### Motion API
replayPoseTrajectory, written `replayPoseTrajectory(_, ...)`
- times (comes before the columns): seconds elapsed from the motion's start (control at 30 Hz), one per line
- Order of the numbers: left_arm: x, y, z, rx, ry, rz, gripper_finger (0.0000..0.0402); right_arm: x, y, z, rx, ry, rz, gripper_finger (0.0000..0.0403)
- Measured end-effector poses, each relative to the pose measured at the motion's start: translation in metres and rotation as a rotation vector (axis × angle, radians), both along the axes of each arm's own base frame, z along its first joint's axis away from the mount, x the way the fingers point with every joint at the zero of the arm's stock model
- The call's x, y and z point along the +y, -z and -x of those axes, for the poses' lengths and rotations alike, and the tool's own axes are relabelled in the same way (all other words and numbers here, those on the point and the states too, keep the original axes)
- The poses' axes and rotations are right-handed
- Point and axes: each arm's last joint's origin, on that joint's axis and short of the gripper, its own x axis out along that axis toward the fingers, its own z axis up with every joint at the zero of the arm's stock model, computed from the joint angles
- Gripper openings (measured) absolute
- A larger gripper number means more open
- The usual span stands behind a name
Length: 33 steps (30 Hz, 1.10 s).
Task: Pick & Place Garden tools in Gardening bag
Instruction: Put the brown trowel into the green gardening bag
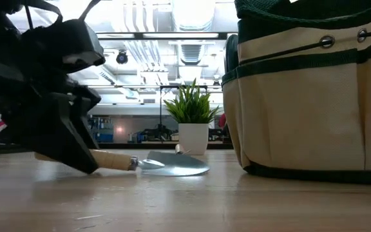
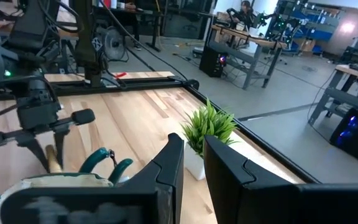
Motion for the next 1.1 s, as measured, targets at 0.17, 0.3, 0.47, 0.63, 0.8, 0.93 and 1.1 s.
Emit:
replayPoseTrajectory(0.17, 0.001, -0.015, 0.000, -0.067, -0.009, -0.029, 0.0070, 0.002, -0.001, -0.001, -0.021, 0.000, -0.026, 0.0052)
replayPoseTrajectory(0.3, 0.005, -0.034, 0.002, -0.147, -0.025, -0.094, 0.0070, 0.002, -0.002, -0.004, -0.044, 0.012, -0.050, 0.0052)
replayPoseTrajectory(0.47, 0.014, -0.067, 0.007, -0.258, -0.046, -0.202, 0.0070, 0.000, -0.003, -0.007, -0.047, 0.027, -0.048, 0.0052)
replayPoseTrajectory(0.63, 0.025, -0.106, 0.014, -0.369, -0.102, -0.324, 0.0070, -0.004, -0.003, -0.012, -0.055, 0.054, -0.056, 0.0052)
replayPoseTrajectory(0.8, 0.032, -0.140, 0.017, -0.473, -0.155, -0.440, 0.0070, -0.008, -0.006, -0.019, -0.079, 0.084, -0.081, 0.0052)
replayPoseTrajectory(0.93, 0.029, -0.152, 0.013, -0.537, -0.127, -0.485, 0.0071, -0.009, -0.009, -0.027, -0.080, 0.080, -0.116, 0.0058)
replayPoseTrajectory(1.1, 0.024, -0.139, 0.005, -0.506, -0.089, -0.509, 0.0073, -0.003, -0.017, -0.043, -0.055, -0.040, -0.204, 0.0081)
